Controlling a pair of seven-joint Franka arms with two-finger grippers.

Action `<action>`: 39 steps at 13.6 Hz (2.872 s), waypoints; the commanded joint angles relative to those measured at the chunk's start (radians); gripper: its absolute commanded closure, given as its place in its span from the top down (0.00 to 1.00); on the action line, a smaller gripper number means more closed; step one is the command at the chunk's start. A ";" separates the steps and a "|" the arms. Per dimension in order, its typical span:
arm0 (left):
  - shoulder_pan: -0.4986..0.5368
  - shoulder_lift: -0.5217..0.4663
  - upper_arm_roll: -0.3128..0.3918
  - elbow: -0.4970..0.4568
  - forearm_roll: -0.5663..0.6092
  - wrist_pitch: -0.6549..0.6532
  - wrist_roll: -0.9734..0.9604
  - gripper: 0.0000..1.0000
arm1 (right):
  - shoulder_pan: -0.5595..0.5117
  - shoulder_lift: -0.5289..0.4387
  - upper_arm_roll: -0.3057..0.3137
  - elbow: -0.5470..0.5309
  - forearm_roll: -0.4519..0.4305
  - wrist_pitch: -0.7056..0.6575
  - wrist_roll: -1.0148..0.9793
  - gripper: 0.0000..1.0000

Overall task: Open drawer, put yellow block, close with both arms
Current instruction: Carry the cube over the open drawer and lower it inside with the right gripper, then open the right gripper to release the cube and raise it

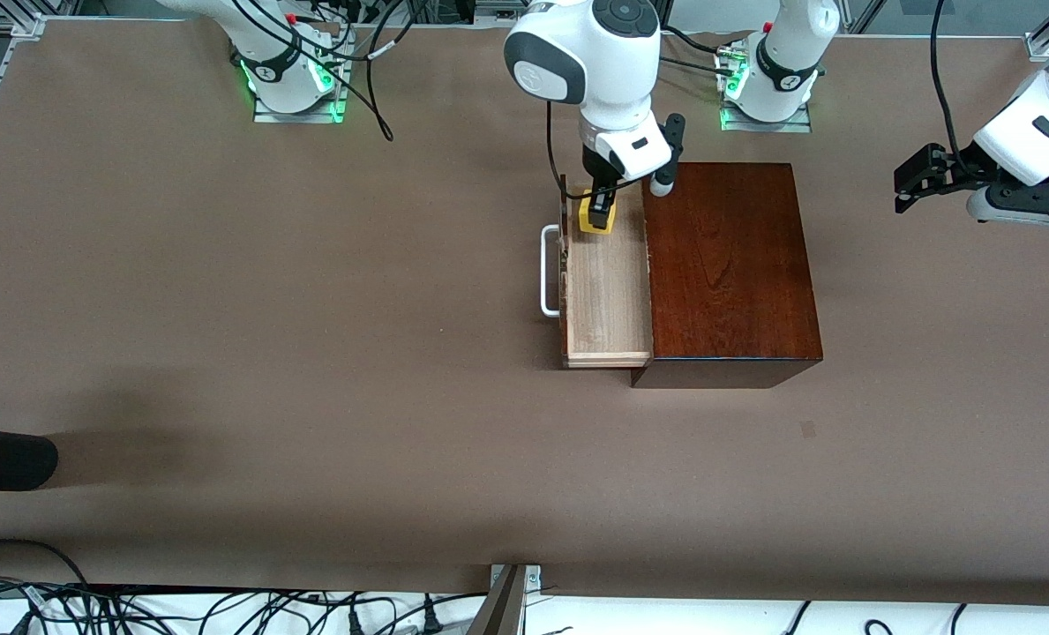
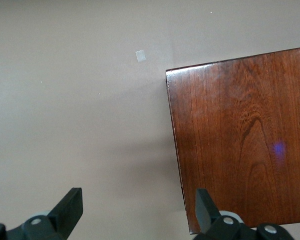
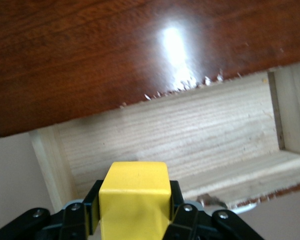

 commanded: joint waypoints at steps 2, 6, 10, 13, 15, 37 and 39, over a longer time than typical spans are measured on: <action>0.020 0.012 -0.002 0.023 -0.007 -0.035 0.022 1.00 | 0.035 0.062 -0.010 0.049 -0.061 0.021 -0.029 0.00; 0.015 0.012 -0.008 0.035 -0.009 -0.035 0.034 1.00 | 0.025 0.079 -0.018 0.049 -0.061 0.041 -0.130 0.00; 0.009 0.009 -0.008 0.035 -0.021 -0.038 0.022 1.00 | 0.022 0.100 -0.035 0.049 -0.061 0.070 -0.188 0.00; 0.008 0.010 -0.013 0.035 -0.021 -0.040 0.014 1.00 | 0.013 0.110 -0.035 0.049 -0.061 0.073 -0.239 0.00; 0.008 0.015 -0.013 0.034 -0.021 -0.035 -0.015 1.00 | 0.005 0.116 -0.035 0.049 -0.061 0.075 -0.261 0.00; 0.005 0.033 -0.013 0.037 -0.023 -0.049 0.002 1.00 | -0.062 -0.022 -0.033 0.169 0.053 -0.192 -0.212 1.00; -0.033 0.045 -0.020 0.035 -0.023 -0.076 0.058 1.00 | -0.132 -0.094 -0.035 0.169 0.053 -0.316 -0.207 1.00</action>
